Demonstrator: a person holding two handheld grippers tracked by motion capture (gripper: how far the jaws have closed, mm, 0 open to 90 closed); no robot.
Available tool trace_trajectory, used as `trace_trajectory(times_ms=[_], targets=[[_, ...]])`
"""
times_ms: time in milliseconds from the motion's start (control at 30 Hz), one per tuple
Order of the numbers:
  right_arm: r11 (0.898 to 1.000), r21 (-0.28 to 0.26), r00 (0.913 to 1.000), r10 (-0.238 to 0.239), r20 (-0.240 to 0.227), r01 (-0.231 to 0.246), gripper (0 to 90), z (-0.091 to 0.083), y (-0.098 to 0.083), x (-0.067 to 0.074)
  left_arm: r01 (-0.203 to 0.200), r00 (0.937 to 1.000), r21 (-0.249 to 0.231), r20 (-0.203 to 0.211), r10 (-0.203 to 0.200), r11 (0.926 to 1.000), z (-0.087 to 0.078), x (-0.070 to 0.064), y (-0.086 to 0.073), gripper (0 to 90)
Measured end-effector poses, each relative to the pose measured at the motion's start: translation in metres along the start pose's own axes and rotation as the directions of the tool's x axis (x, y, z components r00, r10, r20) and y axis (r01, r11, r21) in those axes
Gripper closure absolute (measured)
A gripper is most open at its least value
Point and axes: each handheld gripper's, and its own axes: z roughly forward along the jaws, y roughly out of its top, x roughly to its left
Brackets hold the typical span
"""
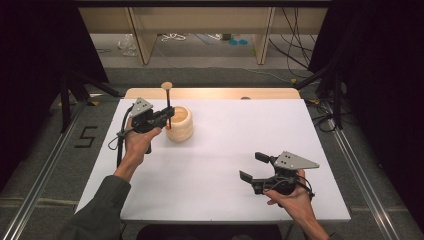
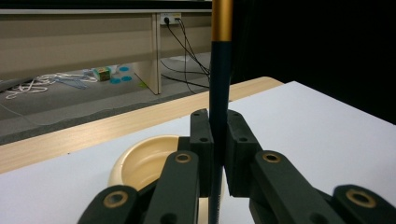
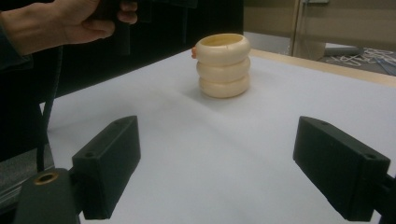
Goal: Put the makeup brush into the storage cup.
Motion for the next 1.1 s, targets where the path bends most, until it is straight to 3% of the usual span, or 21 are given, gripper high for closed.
trace_trajectory(times_ms=[33,233,267,667,767,833,867,933,1000,1100], targets=[[1.000,0.000,1.0000,0.001,-0.001,-0.001,15.7,0.000,0.000,0.000,-0.014,0.9999,0.000,-0.002,0.014,0.9999,0.000,0.002,0.001,83.5],[1.000,0.007,1.0000,-0.006,0.001,0.006,15.7,0.000,-0.001,-0.001,-0.003,0.9997,0.001,-0.023,0.003,1.0000,0.003,0.008,0.002,83.5],[1.000,-0.004,0.9996,-0.025,0.009,0.025,15.7,0.001,0.000,-0.002,-0.004,0.9996,0.004,-0.028,0.005,1.0000,0.004,0.009,0.004,83.5],[1.000,-0.010,0.9997,-0.024,0.002,0.024,15.8,0.002,-0.001,-0.003,0.006,0.9993,0.016,-0.037,-0.005,0.9999,0.024,0.010,0.006,83.4],[1.000,-0.010,0.9997,-0.024,-0.001,0.024,15.8,0.002,-0.001,-0.003,-0.008,0.9992,0.022,-0.039,0.009,0.9997,0.027,0.009,0.008,83.4],[0.999,0.030,0.9995,-0.030,0.014,0.029,15.8,-0.001,0.000,-0.003,-0.015,0.9991,0.026,-0.039,0.016,0.9996,0.029,0.008,0.010,83.5],[1.000,0.003,0.9997,-0.023,-0.003,0.023,15.8,0.001,-0.001,-0.003,-0.011,0.9991,0.022,-0.041,0.012,0.9997,0.030,0.007,0.011,83.5],[1.000,0.029,1.0000,-0.009,-0.004,0.009,15.8,0.000,-0.001,-0.002,-0.012,0.9991,0.019,-0.040,0.013,0.9997,0.032,0.007,0.012,83.5],[1.000,0.011,0.9996,-0.027,-0.002,0.027,15.9,0.001,-0.002,-0.003,-0.014,0.9989,0.022,-0.045,0.015,0.9996,0.034,0.009,0.011,83.5],[1.000,0.026,0.9999,-0.009,-0.011,0.009,15.9,0.001,-0.002,-0.001,-0.007,0.9982,0.033,-0.060,0.009,0.9994,0.037,0.012,0.008,83.5]])
